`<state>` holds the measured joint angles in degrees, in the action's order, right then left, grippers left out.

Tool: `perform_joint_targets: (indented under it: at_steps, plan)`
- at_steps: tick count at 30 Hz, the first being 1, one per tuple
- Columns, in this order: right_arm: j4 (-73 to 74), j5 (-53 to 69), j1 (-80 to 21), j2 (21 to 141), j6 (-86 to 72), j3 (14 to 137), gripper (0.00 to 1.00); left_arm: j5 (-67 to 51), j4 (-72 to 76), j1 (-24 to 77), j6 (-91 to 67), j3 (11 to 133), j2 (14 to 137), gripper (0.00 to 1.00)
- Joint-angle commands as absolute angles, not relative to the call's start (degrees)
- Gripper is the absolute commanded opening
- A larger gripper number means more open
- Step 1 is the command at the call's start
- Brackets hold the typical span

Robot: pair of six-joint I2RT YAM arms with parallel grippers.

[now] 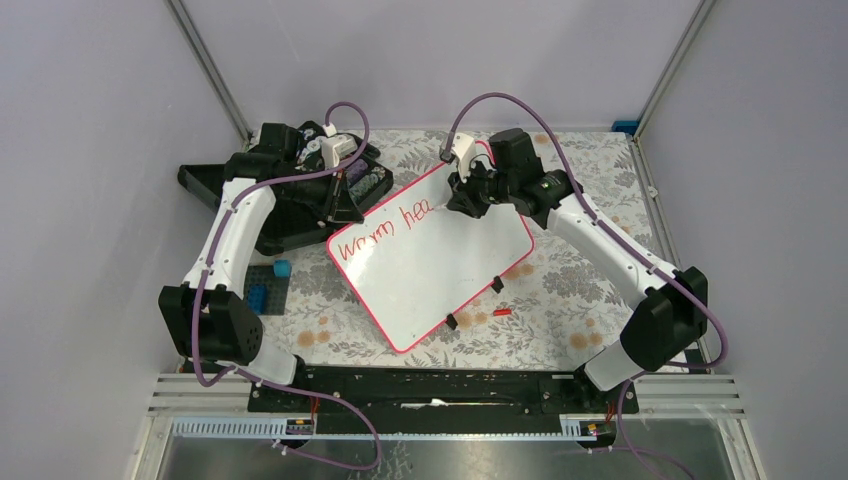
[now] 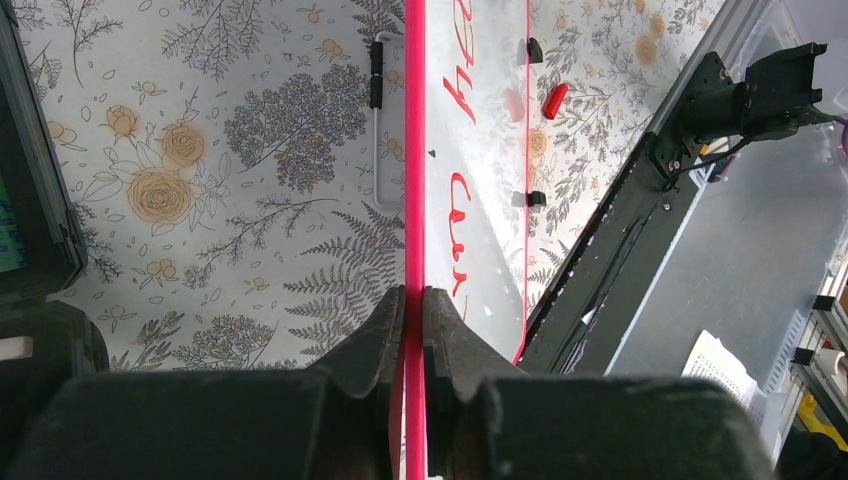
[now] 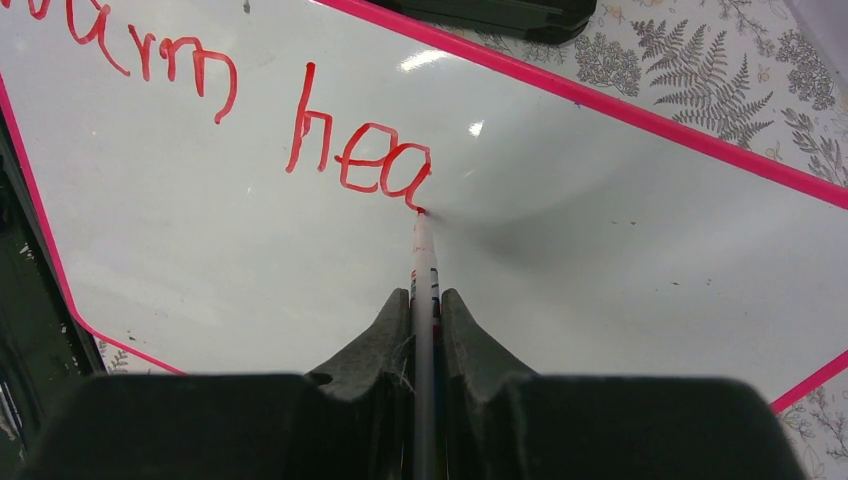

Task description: Write a sentence on the whiteboard

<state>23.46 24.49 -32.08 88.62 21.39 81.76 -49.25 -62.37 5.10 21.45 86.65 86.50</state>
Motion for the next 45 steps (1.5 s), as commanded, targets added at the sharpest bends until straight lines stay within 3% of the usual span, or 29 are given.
perform_joint_targets:
  at_steps: [1, 25, 45]
  plan:
    - [22.66, 22.93, -31.46, 86.97, 22.7, 83.66, 0.0, -50.48, -62.27, 5.36, 22.5, 86.8, 86.79, 0.0]
    - [22.68, 37.65, -27.03, 87.1, 17.94, 88.49, 0.0, -50.8, -62.25, 5.4, 23.2, 86.29, 86.9, 0.0]
    - [22.71, 39.05, -25.76, 88.86, 20.15, 88.0, 0.0, -50.57, -62.29, 5.96, 23.28, 85.95, 86.92, 0.0]
